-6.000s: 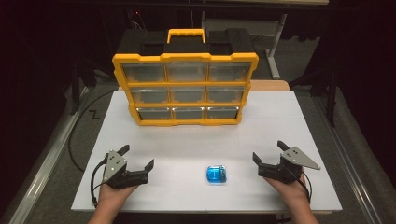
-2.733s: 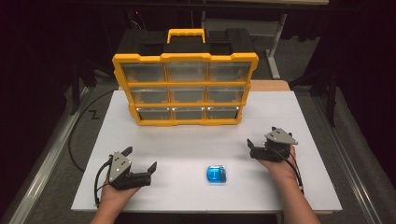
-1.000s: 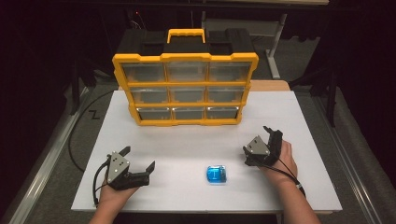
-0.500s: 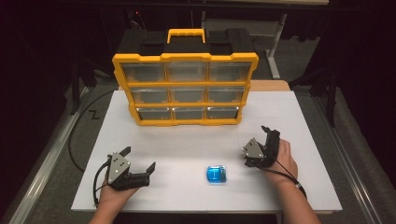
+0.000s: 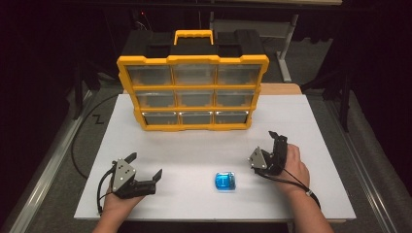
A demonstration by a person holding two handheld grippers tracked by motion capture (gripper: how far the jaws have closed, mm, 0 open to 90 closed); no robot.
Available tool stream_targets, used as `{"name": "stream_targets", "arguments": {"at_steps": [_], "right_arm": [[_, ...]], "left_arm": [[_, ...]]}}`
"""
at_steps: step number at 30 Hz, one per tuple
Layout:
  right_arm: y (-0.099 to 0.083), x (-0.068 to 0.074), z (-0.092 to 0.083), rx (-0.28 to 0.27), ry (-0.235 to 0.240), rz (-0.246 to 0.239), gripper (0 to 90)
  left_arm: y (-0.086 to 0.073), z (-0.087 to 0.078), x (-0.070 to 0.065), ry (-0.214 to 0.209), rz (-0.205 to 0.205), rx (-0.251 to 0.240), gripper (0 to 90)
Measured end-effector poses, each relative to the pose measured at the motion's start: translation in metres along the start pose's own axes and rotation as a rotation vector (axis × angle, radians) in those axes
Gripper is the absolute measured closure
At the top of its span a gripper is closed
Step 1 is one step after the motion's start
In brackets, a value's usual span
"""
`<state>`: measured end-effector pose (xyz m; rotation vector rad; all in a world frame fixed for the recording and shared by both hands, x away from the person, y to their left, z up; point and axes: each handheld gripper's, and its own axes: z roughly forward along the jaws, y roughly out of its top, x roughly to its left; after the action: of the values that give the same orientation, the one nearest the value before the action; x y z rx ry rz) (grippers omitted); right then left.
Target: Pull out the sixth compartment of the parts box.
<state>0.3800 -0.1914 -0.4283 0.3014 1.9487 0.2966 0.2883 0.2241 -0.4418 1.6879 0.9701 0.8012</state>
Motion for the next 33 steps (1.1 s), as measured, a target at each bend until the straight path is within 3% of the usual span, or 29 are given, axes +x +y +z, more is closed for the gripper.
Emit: {"name": "stream_targets", "arguments": {"at_steps": [4, 5, 8, 9, 20, 25, 33], "right_arm": [[0.0012, 0.0015, 0.0003, 0.009, -0.015, -0.042, 1.0], [0.0021, 0.0006, 0.0002, 0.009, -0.028, -0.077, 1.0], [0.0027, 0.0027, -0.0002, 0.021, -0.034, -0.071, 1.1], [0.0037, 0.0022, -0.0005, 0.024, -0.045, -0.101, 1.1], [0.0044, 0.0065, 0.0014, 0.067, -0.075, -0.186, 2.6], [0.0036, 0.0069, 0.0018, 0.103, -0.09, -0.207, 5.8], [0.0038, 0.0061, 0.0002, 0.097, -0.115, -0.238, 10.1]], "left_arm": [[-0.0001, 0.0002, -0.0002, -0.002, 0.002, 0.0, 0.3], [-0.0002, 0.0004, -0.0003, -0.003, 0.004, 0.0, 0.3], [-0.0004, 0.0007, -0.0006, -0.005, 0.008, 0.003, 0.3], [-0.0004, 0.0007, -0.0006, -0.006, 0.009, 0.003, 0.3], [-0.0007, 0.0007, -0.0008, -0.005, 0.011, 0.003, 0.3], [-0.0011, 0.001, -0.0007, -0.005, 0.005, 0.006, 0.3], [-0.0014, 0.0013, -0.0002, -0.004, 0.003, 0.009, 0.3]]}}
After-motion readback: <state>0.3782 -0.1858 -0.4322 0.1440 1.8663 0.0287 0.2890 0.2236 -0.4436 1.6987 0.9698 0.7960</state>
